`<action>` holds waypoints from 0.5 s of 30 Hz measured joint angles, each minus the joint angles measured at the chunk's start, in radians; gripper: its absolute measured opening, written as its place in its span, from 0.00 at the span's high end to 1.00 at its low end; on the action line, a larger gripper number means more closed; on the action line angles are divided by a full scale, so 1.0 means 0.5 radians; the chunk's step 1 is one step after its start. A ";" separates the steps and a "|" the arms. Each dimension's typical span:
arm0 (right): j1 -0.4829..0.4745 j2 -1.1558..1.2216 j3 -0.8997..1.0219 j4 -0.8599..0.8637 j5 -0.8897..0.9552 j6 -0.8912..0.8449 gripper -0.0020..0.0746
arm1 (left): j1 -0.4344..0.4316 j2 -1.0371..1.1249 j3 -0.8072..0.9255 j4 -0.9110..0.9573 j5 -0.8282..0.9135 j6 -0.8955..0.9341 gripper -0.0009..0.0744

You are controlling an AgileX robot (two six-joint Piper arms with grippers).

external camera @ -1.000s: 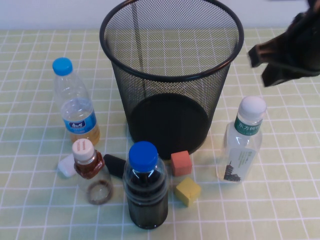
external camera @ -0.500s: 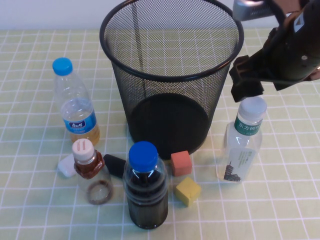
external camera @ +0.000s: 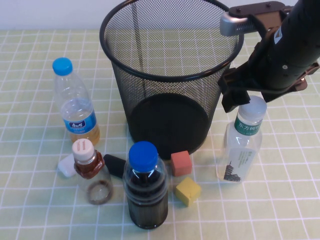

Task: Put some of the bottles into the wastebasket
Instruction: Pick up a bottle from the table with right arm

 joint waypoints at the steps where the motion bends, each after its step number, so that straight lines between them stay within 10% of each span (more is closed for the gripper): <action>1: 0.000 0.000 0.004 -0.011 0.000 0.000 0.19 | 0.000 0.000 0.000 0.000 0.000 0.000 1.00; 15: 0.000 -0.053 0.299 -0.064 -0.004 -0.004 0.19 | 0.000 0.000 0.000 0.000 0.000 0.000 1.00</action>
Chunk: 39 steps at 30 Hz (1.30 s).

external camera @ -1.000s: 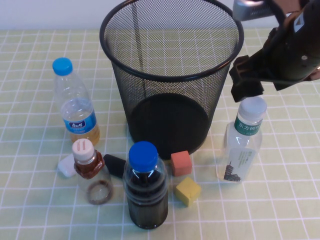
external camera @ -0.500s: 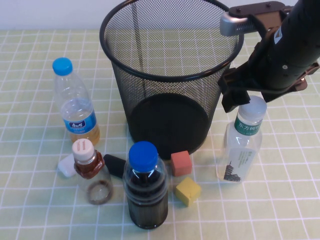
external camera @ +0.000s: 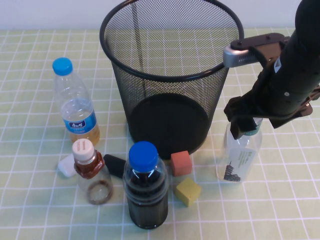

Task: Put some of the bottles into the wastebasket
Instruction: Pick up a bottle from the table with right arm

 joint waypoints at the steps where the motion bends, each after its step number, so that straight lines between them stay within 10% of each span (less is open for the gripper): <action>1: 0.000 0.000 0.000 -0.011 -0.010 0.000 0.19 | 0.000 0.000 0.000 0.000 0.000 0.000 1.00; 33: 0.000 0.000 0.000 -0.034 -0.296 -0.093 0.20 | 0.000 0.000 0.000 0.000 0.000 0.000 1.00; 39: 0.000 0.000 0.000 -0.037 -0.296 -0.098 0.57 | 0.000 0.000 0.000 0.000 0.000 0.000 1.00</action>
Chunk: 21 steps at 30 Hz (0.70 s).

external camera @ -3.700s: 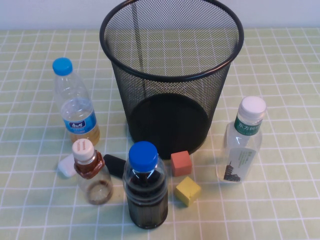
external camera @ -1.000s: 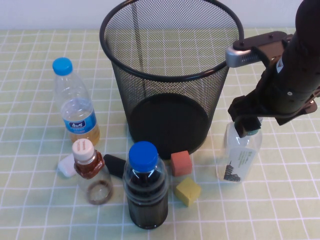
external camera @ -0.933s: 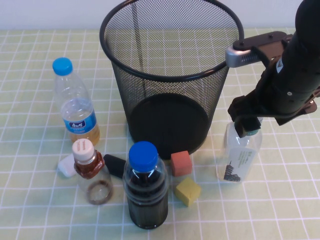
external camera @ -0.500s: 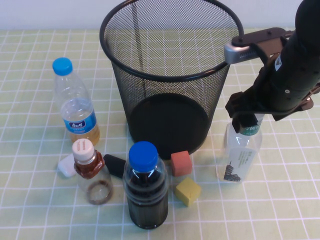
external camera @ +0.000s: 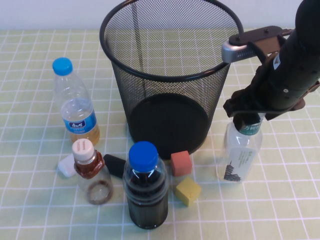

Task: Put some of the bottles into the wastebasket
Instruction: Pick up a bottle from the table with right arm, then place the bottle in the trash can

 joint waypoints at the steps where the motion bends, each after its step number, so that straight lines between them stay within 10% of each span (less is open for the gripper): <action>1: 0.000 0.000 0.000 0.000 0.000 0.000 0.64 | 0.000 0.000 0.000 0.000 0.000 0.000 1.00; 5: 0.000 0.000 -0.022 -0.034 0.062 0.000 0.79 | 0.000 0.000 0.000 0.000 0.000 0.000 1.00; 21: 0.000 -0.303 -0.215 -0.762 0.297 0.136 0.80 | 0.000 0.000 0.000 0.000 0.000 0.000 1.00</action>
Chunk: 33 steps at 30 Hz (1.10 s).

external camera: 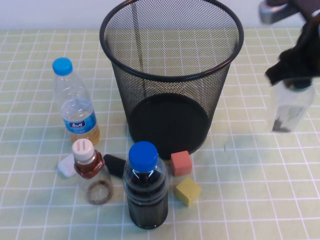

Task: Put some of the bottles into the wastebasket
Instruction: Place the bottle in the trash can

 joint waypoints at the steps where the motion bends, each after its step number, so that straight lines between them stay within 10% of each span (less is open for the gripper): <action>1: 0.000 -0.031 -0.030 -0.010 0.000 0.000 0.80 | 0.000 0.000 0.000 0.000 0.000 0.000 1.00; 12: 0.000 -0.167 -0.614 0.076 -0.166 -0.023 0.80 | 0.000 0.000 0.000 0.000 0.000 0.000 1.00; 23: 0.000 -0.002 -0.717 1.258 -0.537 -0.597 0.80 | 0.000 0.000 0.000 0.000 0.000 0.000 1.00; 33: 0.000 0.438 -0.717 1.223 -0.556 -0.626 0.80 | 0.000 0.000 0.000 0.004 0.000 0.000 1.00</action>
